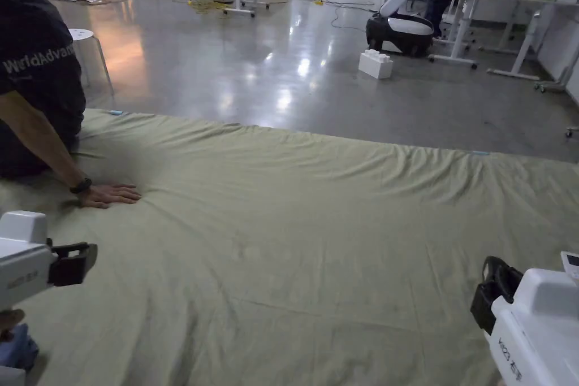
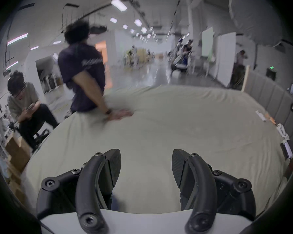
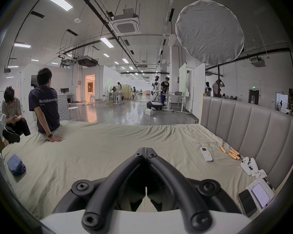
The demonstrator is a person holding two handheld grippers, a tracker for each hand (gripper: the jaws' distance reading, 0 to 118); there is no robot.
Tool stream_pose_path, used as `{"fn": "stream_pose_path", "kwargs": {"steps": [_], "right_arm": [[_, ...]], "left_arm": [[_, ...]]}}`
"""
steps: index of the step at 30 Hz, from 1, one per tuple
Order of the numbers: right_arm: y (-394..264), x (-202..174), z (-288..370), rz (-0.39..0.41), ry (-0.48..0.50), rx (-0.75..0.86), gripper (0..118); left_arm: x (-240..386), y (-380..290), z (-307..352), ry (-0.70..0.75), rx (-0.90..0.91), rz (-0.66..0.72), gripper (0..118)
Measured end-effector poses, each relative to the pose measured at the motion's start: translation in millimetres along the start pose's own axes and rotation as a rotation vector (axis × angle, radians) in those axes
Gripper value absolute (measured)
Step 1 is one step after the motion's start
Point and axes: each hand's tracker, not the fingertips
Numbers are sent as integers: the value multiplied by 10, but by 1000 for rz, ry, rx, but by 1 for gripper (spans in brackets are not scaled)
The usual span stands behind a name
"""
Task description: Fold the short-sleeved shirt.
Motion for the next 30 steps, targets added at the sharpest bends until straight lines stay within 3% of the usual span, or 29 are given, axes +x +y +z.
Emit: {"fn": "stream_pose_path", "kwargs": {"steps": [5,11,13,15,18,30], "right_arm": [[-25,22,-7,4,-18,17,0],[-114,30,-22,17,-32,21,0],[-147,34,-27,21,-35,31,0],[-171,31,-30,29,-41,35,0],[-189,41,-25,26,-40,40,0],[-247,47,-27,36,-34,45,0]], "left_arm": [[977,-115,120,0,262,-35,64],[1622,-208,125,19,328,8,61],[1775,-239,129,23,336,14,49],[1885,-244,134,39,332,24,20],[1958,-256,168,1,332,76,8],[2170,-237,246,16,344,65,3]]}}
